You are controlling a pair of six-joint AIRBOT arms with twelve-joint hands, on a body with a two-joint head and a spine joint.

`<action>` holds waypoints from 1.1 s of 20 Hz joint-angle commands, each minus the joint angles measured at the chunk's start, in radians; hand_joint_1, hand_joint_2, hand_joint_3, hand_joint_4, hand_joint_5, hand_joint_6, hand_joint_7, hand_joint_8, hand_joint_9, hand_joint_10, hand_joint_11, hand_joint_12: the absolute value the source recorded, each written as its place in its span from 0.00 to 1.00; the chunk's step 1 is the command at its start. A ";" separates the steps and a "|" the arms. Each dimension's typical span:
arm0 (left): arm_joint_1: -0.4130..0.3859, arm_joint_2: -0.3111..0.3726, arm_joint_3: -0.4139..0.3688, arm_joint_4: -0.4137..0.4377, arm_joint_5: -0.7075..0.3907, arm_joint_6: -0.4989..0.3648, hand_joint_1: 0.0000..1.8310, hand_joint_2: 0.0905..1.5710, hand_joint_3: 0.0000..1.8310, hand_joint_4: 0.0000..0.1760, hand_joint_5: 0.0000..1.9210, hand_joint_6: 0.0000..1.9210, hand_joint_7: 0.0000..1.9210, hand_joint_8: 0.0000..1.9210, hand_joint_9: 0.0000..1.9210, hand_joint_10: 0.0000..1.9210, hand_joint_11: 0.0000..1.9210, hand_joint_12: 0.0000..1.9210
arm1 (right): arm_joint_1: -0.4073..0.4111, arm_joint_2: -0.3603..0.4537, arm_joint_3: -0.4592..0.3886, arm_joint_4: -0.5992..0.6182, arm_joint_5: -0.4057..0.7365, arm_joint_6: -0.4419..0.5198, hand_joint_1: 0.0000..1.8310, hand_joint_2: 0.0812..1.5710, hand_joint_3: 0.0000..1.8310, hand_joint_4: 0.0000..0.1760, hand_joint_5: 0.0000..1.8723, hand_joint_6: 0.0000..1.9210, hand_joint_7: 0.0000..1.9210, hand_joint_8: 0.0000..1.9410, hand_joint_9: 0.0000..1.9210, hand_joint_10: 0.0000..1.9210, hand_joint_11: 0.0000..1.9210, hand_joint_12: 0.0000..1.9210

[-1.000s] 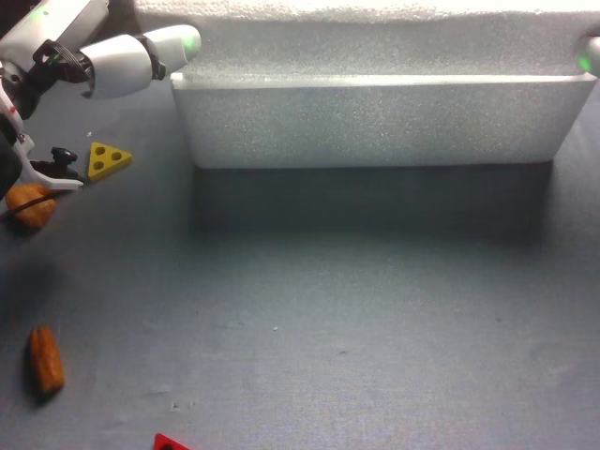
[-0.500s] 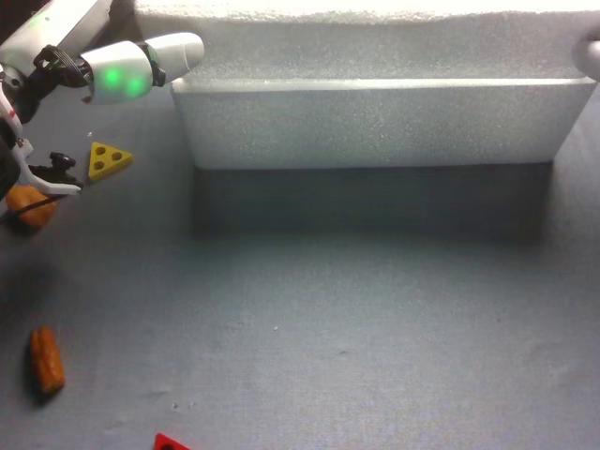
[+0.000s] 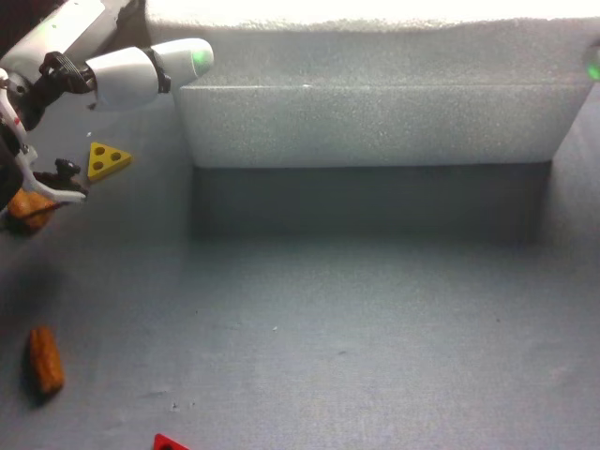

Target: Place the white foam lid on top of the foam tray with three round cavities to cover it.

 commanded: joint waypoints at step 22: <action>-0.016 -0.021 0.042 0.028 -0.013 0.040 0.24 0.67 0.00 0.08 0.00 0.00 0.00 0.00 0.00 0.00 0.00 0.42 | 0.015 0.007 0.021 -0.008 0.049 -0.046 0.31 0.71 0.00 0.00 0.00 0.00 0.01 0.23 0.00 0.49 0.00 0.97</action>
